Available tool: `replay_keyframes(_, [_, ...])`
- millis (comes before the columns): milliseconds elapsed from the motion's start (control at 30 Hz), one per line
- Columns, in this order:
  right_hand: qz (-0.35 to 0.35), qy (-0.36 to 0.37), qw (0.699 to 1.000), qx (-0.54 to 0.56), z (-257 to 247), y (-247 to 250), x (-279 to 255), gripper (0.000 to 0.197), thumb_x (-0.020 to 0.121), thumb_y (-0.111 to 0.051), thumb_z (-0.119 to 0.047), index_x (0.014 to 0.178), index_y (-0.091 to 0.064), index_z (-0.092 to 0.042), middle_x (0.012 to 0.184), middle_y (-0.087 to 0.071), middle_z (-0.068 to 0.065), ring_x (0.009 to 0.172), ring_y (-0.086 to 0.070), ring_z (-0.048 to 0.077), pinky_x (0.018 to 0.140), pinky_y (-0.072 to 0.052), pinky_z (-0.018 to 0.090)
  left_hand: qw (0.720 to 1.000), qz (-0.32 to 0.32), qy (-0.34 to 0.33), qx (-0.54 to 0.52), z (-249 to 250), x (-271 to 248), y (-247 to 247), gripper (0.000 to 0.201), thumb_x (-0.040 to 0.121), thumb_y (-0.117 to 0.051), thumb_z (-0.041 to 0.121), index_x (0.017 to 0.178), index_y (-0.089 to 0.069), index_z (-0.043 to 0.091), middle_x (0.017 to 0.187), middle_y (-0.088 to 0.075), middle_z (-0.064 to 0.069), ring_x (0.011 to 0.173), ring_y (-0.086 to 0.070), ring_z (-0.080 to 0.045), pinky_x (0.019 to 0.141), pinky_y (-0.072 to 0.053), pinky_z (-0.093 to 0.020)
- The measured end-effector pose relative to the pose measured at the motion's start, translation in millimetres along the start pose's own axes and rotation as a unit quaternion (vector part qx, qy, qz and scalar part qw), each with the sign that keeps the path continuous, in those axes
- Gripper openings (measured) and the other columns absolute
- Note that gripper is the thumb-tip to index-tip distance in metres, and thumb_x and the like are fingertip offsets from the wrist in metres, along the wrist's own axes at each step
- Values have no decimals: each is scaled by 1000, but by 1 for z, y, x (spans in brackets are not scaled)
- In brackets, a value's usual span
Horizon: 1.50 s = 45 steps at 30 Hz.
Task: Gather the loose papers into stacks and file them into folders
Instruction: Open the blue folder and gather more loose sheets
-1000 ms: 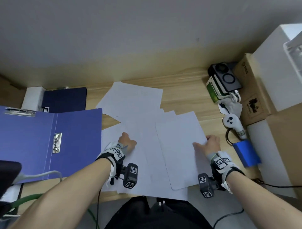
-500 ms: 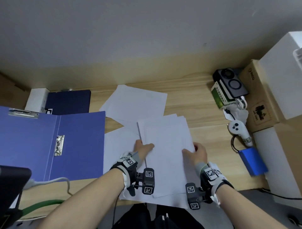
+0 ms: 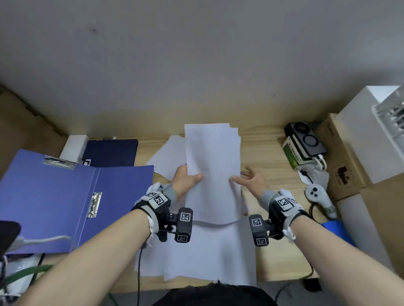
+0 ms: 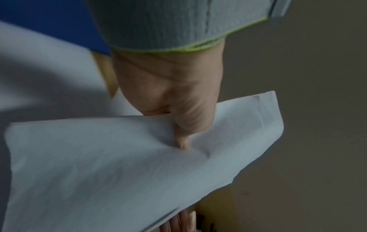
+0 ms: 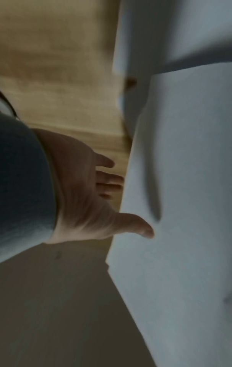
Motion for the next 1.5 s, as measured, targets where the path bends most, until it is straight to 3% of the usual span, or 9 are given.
replay_keyframes(100, [-35,68,997,29,-78,-13,1,31,73,-84,-14,101,-69,-17,96,-70,1,100,-65,22,86,-49,26,998,-1,-67,-4,64,5,23,32,78,-72,1,107,-65,13,104,-71,-8,87,-69,-17,82,-57,-34])
replay_keyframes(267, [-129,135,972,144,-149,-33,-5,51,76,-78,-5,123,-61,-9,105,-69,5,91,-67,14,74,-54,22,992,23,-122,-10,117,8,60,34,84,-69,-4,118,-63,-5,114,-68,-15,95,-68,-22,89,-55,-32])
replay_keyframes(433, [-99,134,984,67,-124,-41,-11,46,62,-87,-7,105,-72,-6,103,-75,7,95,-70,19,89,-54,32,991,72,-110,24,83,-1,84,30,78,-74,-7,105,-67,3,104,-68,-12,89,-65,-18,88,-53,-35])
replay_keyframes(633, [-73,78,994,-14,-64,-67,-18,35,67,-85,-1,99,-72,-4,94,-74,6,68,-69,4,69,-54,24,996,80,0,28,-7,-13,75,30,66,-83,11,91,-68,14,95,-74,-6,89,-71,-19,85,-56,-37])
replay_keyframes(733, [-52,87,994,26,-81,-70,-18,35,67,-85,-3,100,-73,-6,91,-75,4,70,-70,6,66,-55,22,996,87,11,11,1,-12,75,28,69,-82,16,91,-66,13,89,-73,-3,87,-72,-22,84,-58,-38])
replay_keyframes(867, [-39,141,986,79,-122,-67,-24,24,68,-85,-3,90,-75,-7,84,-76,2,76,-71,14,71,-57,26,993,91,-70,-20,44,-13,80,19,79,-75,-1,90,-68,14,79,-73,9,68,-68,2,70,-55,-25])
replay_keyframes(1033, [-33,175,978,108,-136,-70,-26,22,73,-80,2,89,-75,-11,84,-77,-3,79,-71,12,74,-58,26,989,88,-122,-7,60,-12,87,19,77,-77,6,96,-71,7,90,-70,-6,78,-63,-12,72,-52,-26])
replay_keyframes(1233, [-41,57,996,63,-79,-94,-8,30,69,-85,-5,95,-72,-10,91,-75,4,85,-70,24,76,-55,34,992,121,21,6,0,-3,88,21,68,-80,18,83,-65,21,91,-74,-1,84,-71,-18,86,-58,-40])
replay_keyframes(1500, [-36,182,975,123,-148,-88,-24,22,74,-78,3,87,-73,-14,86,-75,0,79,-70,15,73,-59,28,983,144,-106,-39,56,-13,112,9,82,-74,6,89,-71,10,89,-72,-2,76,-67,-11,73,-58,-32])
Point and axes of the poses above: each hand's wrist, its own x-axis towards the middle knuckle, its own y-axis out of the back of the hand, z = x × y, the point moved 10 cm from there along x, towards the middle knuckle
